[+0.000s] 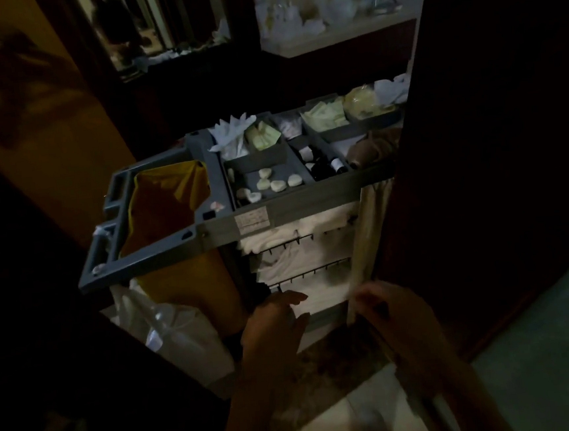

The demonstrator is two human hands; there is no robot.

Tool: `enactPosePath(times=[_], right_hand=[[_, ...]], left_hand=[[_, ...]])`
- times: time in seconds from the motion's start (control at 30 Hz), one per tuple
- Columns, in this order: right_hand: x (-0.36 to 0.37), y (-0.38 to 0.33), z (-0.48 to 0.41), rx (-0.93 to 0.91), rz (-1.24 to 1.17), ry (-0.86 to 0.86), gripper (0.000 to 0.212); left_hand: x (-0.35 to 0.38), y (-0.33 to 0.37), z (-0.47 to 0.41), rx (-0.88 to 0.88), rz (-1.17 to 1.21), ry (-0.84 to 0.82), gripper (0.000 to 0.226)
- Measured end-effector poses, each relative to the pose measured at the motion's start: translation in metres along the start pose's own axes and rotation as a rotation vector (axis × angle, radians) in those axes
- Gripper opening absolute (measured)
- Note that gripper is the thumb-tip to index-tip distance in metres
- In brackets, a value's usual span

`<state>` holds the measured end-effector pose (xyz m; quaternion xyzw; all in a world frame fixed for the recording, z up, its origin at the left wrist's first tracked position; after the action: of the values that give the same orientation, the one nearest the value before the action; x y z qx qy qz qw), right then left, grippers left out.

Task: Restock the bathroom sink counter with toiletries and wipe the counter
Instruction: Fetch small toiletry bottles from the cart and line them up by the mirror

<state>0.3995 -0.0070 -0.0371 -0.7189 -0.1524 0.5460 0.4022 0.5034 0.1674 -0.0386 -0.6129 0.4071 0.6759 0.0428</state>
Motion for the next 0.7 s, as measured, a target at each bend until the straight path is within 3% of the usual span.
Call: enactPosePath(times=[0.17,0.43,0.7], right_hand=[[0.001,0.029,-0.092,0.02,-0.03,0.011,0.014],[-0.037,0.063,-0.256,-0.002,-0.155,-0.024,0.018],[-0.048,0.084,-0.342,-0.012,-0.206,-0.014,0.019]], left_hand=[[0.013,-0.007,-0.082,0.013,0.013,-0.042,0.03],[0.026,0.013,-0.23,-0.041,0.074,0.047,0.024],[0.038,0.011,-0.308,-0.119,0.142,0.102,0.019]])
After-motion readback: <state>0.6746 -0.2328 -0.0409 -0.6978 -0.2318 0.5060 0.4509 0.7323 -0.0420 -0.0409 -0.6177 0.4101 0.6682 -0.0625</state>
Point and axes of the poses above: each hand's wrist, its own z-axis away from the middle knuckle, its own x-axis out of the palm, y = z × x, the point moved 1 cm from there along -z, towards the middle knuckle, and after that the axes turned 2 degrees about -z, right-handed, at the moved point
